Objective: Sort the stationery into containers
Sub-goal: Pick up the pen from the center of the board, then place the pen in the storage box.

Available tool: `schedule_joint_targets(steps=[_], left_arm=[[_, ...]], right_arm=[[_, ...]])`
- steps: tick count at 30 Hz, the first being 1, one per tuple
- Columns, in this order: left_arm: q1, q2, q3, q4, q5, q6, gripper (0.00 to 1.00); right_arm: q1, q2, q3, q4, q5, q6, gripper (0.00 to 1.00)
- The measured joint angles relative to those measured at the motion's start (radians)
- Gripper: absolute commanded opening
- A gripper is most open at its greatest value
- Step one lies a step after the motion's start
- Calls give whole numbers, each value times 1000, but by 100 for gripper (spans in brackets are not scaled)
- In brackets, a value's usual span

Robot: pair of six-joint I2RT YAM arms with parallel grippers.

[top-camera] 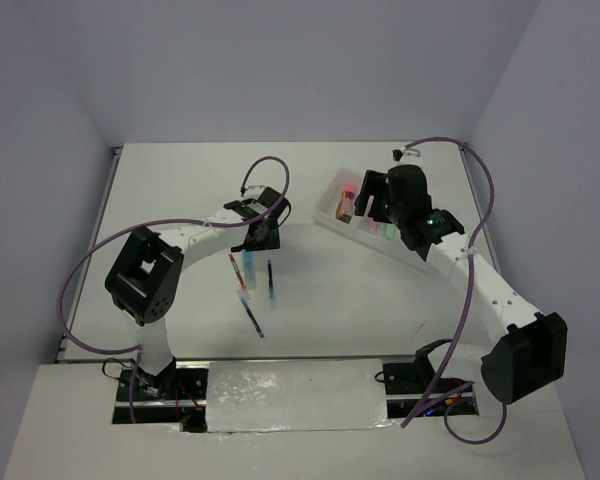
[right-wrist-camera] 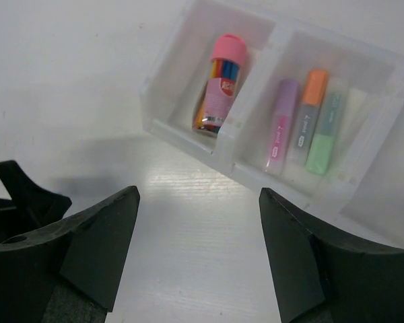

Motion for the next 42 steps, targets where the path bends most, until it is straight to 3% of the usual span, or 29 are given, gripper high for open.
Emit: schedule_joint_targets(steps=[9, 12, 13, 15, 16, 18, 19, 22, 31, 37, 42], left_arm=[[2, 43, -25, 5, -25, -38, 73], [2, 60, -47, 16, -24, -61, 66], [3, 60, -48, 28, -25, -59, 58], [3, 63, -51, 48, -21, -61, 50], [3, 64, -52, 56, -20, -61, 38], [3, 69, -52, 73, -19, -56, 31], [3, 69, -52, 76, -19, -55, 18], [4, 69, -52, 82, -18, -55, 0], [-16, 30, 19, 80, 12, -18, 0], [-98, 21, 293, 191, 154, 64, 0], [-143, 154, 556, 325, 304, 109, 0]], right_arm=[[89, -10, -33, -18, -4, 0, 80], [100, -11, -33, -24, -4, 0, 80], [103, -11, -33, -26, -3, 0, 80], [104, -16, -33, -32, 0, 0, 80], [105, -19, -33, -35, 3, 0, 80], [107, -28, -33, -38, 5, 0, 80], [108, -34, -33, -38, 6, 0, 80], [109, -55, -33, -41, 12, 0, 80], [109, -147, -51, -54, 16, 0, 80], [79, -222, -81, -106, 34, 12, 81], [12, -354, -80, -165, 67, 24, 82]])
